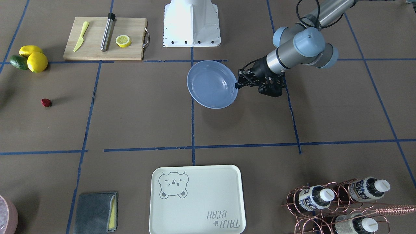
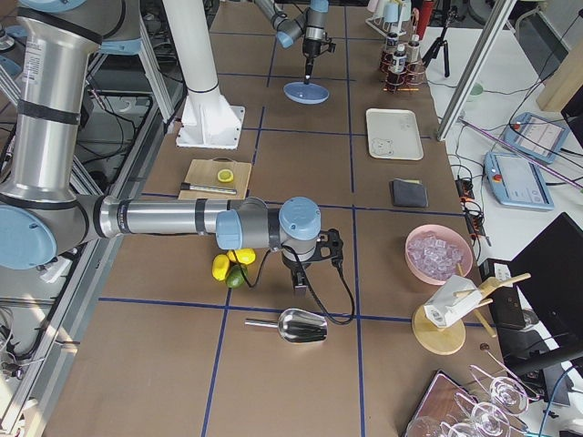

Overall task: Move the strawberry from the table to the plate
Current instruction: 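Slide the light blue plate with the left gripper toward the table center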

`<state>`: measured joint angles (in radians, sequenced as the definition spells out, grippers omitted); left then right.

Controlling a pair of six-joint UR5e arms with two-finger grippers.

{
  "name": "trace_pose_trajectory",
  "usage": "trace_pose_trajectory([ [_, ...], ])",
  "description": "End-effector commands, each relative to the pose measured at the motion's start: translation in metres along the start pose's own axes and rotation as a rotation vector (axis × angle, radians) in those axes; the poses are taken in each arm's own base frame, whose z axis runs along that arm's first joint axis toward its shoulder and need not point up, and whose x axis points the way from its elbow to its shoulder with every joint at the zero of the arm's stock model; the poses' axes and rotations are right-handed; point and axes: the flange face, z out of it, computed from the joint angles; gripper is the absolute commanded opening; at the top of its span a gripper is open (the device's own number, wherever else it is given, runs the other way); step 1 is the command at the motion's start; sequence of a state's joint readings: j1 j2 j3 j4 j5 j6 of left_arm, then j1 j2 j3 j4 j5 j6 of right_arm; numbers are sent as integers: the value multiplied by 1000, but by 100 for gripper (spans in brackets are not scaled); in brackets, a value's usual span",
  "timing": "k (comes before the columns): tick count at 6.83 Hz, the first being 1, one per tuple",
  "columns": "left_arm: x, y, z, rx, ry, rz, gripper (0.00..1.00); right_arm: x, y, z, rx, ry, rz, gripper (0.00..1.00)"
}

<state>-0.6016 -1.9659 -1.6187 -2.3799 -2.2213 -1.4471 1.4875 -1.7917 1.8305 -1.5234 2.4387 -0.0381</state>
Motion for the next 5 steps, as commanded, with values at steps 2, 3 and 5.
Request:
trace_pose_trajectory([
  [2, 56, 8, 57, 73, -112, -43, 0, 3, 2, 2, -6, -2, 9, 100],
  [3, 54, 6, 62, 74, -122, -48, 0, 3, 2, 2, -6, -2, 9, 100],
  [5, 52, 5, 66, 73, -128, -49, 0, 2, 1, 2, -5, -1, 4, 100],
])
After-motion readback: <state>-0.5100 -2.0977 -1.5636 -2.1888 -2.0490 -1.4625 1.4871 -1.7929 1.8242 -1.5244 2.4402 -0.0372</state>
